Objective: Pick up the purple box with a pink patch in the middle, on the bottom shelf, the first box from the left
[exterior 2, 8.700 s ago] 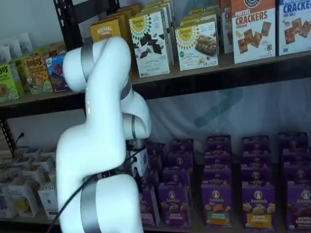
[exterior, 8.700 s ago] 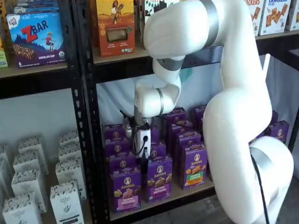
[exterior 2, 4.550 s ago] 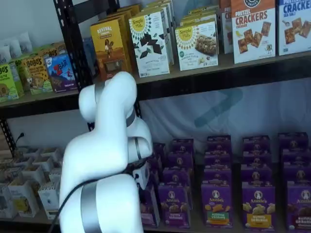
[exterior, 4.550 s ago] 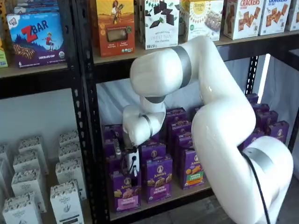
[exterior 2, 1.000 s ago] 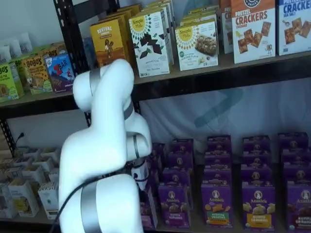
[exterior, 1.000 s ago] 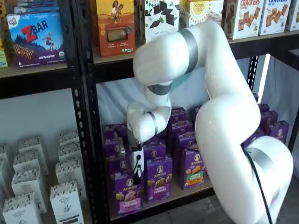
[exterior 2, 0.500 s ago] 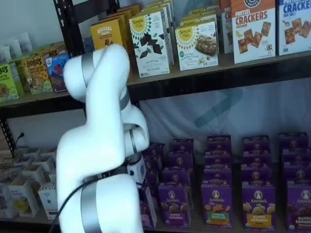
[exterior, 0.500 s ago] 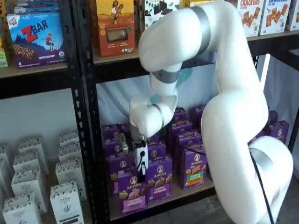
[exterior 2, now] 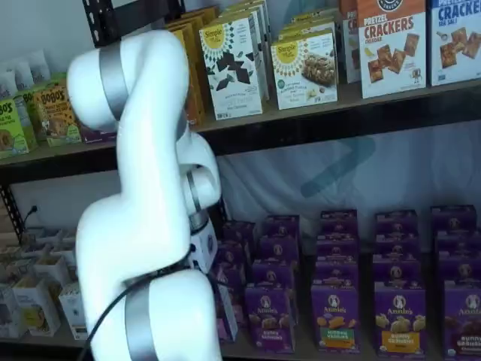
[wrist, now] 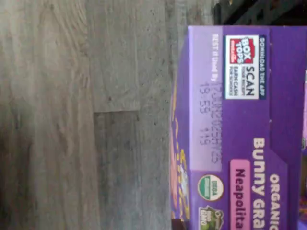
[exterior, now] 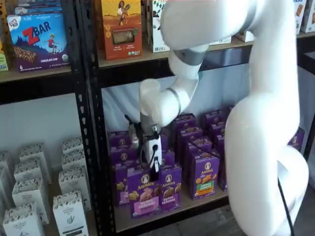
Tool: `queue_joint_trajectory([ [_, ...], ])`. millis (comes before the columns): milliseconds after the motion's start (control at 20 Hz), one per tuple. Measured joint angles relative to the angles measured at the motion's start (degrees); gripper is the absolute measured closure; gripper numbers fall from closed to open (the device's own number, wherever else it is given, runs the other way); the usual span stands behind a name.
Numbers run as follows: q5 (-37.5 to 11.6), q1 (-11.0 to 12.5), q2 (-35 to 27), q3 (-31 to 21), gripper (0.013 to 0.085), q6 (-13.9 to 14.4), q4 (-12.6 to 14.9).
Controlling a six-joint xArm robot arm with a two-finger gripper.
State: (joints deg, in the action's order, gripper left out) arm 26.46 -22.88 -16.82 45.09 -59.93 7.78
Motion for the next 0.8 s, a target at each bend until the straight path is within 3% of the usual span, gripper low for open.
queue_joint_trajectory([
  [450, 10.60, -0.27, 13.75, -3.65, 0.0650, -1.16, -1.03],
  [800, 15.48, 1.68, 20.29, -4.40, 0.0650, -5.02, -3.23],
])
